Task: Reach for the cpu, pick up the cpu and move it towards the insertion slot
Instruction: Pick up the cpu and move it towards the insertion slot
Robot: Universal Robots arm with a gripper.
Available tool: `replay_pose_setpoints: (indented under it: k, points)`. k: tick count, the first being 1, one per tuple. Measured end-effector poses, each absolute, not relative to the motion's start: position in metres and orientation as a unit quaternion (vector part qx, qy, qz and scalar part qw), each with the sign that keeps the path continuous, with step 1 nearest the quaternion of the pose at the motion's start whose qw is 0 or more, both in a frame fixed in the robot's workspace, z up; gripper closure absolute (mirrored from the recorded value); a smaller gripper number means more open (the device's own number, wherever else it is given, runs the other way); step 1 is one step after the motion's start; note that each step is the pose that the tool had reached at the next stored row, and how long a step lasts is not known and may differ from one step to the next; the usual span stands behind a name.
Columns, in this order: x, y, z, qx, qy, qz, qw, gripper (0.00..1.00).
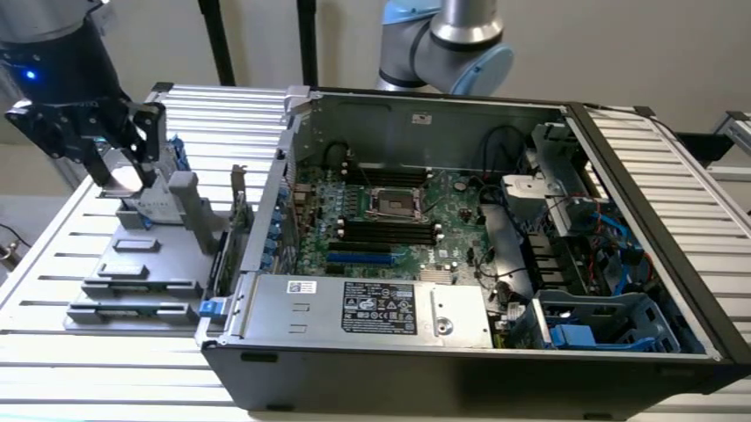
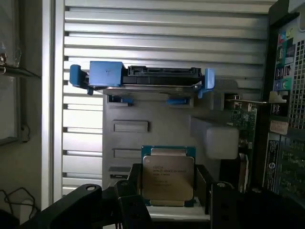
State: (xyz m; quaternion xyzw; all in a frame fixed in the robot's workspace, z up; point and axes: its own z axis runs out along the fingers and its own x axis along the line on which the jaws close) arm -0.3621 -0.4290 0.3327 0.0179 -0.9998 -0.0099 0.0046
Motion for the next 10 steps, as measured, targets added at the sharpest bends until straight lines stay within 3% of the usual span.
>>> replay_pose_setpoints:
  k: [10]
  points:
    - [-0.316, -0.429, 0.371, 0.019, -1.000, -0.016, 0.009, 0.45]
